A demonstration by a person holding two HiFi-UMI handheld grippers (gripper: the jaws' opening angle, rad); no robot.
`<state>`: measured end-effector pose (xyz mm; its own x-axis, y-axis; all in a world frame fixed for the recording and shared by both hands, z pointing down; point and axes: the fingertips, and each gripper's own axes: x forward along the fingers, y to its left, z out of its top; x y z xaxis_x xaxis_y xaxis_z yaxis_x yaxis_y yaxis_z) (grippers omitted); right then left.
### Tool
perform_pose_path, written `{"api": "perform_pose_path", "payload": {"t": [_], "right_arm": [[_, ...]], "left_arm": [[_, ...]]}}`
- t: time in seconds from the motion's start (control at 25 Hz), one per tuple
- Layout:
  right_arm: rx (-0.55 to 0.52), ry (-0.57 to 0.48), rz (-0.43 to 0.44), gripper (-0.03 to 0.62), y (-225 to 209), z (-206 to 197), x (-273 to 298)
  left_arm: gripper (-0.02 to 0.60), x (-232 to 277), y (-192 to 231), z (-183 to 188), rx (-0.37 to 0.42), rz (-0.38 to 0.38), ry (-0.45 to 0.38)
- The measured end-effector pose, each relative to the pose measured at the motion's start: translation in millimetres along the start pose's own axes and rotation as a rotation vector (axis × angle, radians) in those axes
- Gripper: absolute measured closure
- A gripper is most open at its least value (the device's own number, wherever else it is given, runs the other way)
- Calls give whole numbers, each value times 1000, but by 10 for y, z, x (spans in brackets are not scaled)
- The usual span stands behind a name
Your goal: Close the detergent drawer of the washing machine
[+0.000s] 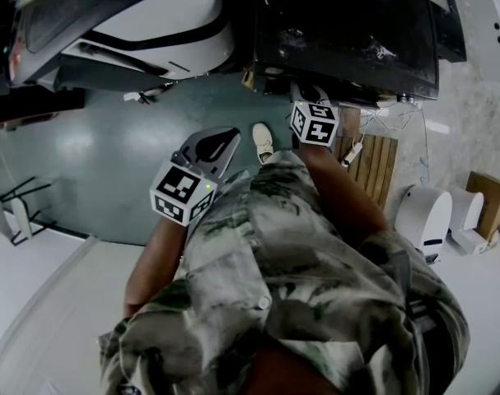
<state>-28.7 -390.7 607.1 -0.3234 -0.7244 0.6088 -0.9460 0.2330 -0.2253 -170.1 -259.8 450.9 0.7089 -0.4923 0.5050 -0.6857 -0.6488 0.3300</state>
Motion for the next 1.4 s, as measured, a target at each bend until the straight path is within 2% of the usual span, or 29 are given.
{"api": "perform_pose_path", "payload": {"t": [0.44, 0.48, 1.04, 1.4], "right_arm": [[-2, 4, 4, 548, -32, 29, 56], [1, 7, 2, 566, -39, 33, 66], [-43, 1, 16, 555, -7, 19, 52], [-97, -20, 31, 534, 98, -26, -119]], "left_arm": [[557, 7, 29, -14, -9, 10, 4], [557, 10, 27, -14, -10, 10, 3], [557, -84, -26, -81, -14, 21, -1], [557, -334, -199, -259, -14, 29, -22]]}}
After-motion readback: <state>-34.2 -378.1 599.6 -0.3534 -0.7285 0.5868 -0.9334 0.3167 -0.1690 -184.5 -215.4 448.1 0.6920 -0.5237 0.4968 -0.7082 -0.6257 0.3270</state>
